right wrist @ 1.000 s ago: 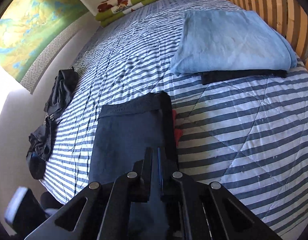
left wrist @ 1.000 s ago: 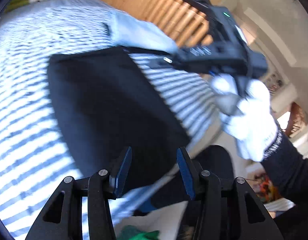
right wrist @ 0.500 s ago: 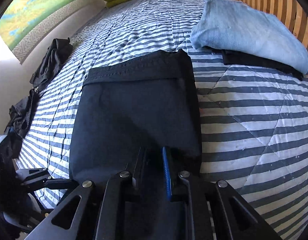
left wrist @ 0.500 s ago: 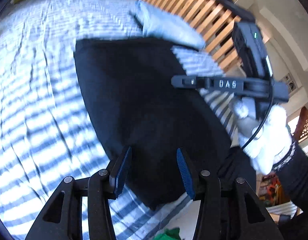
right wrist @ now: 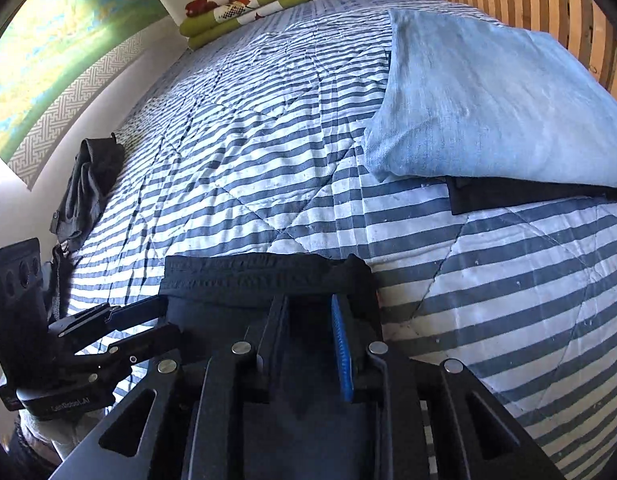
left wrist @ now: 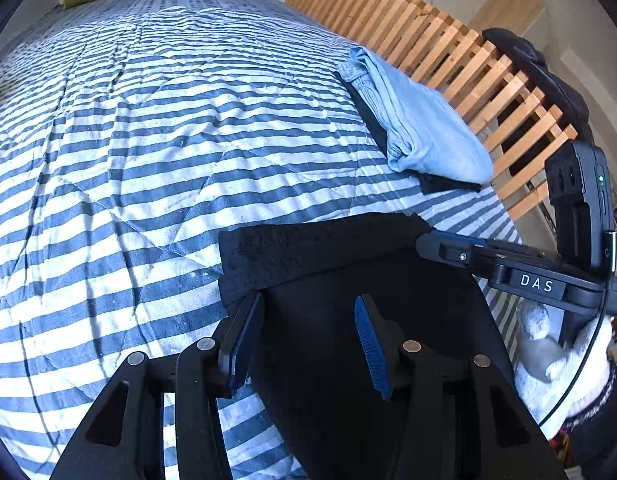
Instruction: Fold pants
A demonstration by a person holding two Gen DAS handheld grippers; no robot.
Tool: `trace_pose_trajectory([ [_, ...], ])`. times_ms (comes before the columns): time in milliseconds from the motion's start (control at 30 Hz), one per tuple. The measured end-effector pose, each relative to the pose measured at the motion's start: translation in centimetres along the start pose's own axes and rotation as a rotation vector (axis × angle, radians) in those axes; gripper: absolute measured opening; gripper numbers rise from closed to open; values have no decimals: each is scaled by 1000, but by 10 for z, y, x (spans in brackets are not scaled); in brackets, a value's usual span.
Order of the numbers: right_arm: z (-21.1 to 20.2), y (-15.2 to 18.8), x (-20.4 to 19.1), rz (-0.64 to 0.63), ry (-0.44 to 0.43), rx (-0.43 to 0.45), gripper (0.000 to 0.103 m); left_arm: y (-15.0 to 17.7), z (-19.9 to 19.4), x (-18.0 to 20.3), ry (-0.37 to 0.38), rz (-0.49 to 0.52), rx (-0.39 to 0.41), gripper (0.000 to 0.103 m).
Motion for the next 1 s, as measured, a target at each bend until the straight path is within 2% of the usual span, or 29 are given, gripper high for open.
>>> trace_pose_trajectory([
  [100, -6, 1, -3, -49, 6, -23, 20, 7, -22, -6, -36, -14, -10, 54],
  [133, -13, 3, -1, -42, 3, -32, 20, 10, -31, -7, -21, -30, -13, 61],
  [200, -32, 9, 5, -27, -3, -35, 37, 24, -51, -12, -7, -67, -29, 69],
  [233, -41, 14, 7, -31, 1, -39, 54, 34, -63, -12, 3, -84, -43, 71],
  [267, -49, 18, 9, -40, 6, -39, 59, 43, -66, -12, 17, -97, -63, 71],
  [367, -60, 37, 15, -63, 8, -83, 59, 71, -68, -13, 57, -151, -124, 71],
  [467, -54, 55, 23, -22, -22, -140, 59, 86, -58, -7, 92, -182, -148, 71],
  [533, -45, 65, 26, 10, -46, -163, 59, 90, -49, -4, 98, -203, -153, 72],
  [667, -33, 79, 24, 66, -159, -181, 59, 88, -47, 4, 126, -219, -136, 76],
  [767, -33, 82, 18, 22, -175, -156, 61, 85, -45, 6, 137, -226, -129, 76],
  [833, -33, 83, 12, 14, -207, -158, 58, 85, -41, 10, 140, -216, -136, 61],
  [867, -32, 84, 6, 7, -229, -162, 56, 85, -40, 11, 128, -211, -125, 58],
  [933, -29, 85, -4, -39, -204, -161, 53, 84, -38, 12, 113, -206, -117, 43],
  [1000, -28, 85, -11, -72, -170, -154, 45, 83, -37, 9, 114, -230, -117, 29],
])
Point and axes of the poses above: each gripper's, at about its wrist camera, not at the fingertips, and z roughly the way its jaws point, x to its right, y to its underside, the point moved 7 cm from there along z, roughly the way its jaws point, and after that the axes turned 6 degrees about -z, right-handed, at the moved point
